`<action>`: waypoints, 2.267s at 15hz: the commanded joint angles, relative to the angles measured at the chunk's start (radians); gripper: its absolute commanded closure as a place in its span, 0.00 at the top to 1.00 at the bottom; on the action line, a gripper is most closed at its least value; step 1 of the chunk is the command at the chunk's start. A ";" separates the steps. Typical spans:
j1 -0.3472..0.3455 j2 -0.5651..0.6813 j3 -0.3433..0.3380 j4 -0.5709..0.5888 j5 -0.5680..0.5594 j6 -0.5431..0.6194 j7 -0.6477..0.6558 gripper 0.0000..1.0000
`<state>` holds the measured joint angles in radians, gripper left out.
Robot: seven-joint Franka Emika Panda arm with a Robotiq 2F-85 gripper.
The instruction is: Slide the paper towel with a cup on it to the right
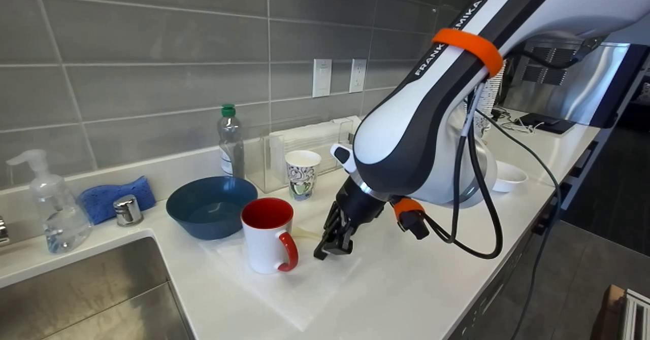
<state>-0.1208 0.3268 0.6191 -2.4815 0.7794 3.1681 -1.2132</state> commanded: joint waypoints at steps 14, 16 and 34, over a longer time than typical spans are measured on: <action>0.042 -0.174 -0.159 -0.231 -0.053 -0.137 0.030 0.00; 0.040 -0.200 -0.177 -0.263 -0.067 -0.143 0.034 0.00; 0.042 -0.266 -0.528 -0.269 -0.502 -0.357 0.156 0.00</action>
<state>-0.0893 0.0210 0.1693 -2.7411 0.3762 2.8508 -1.0970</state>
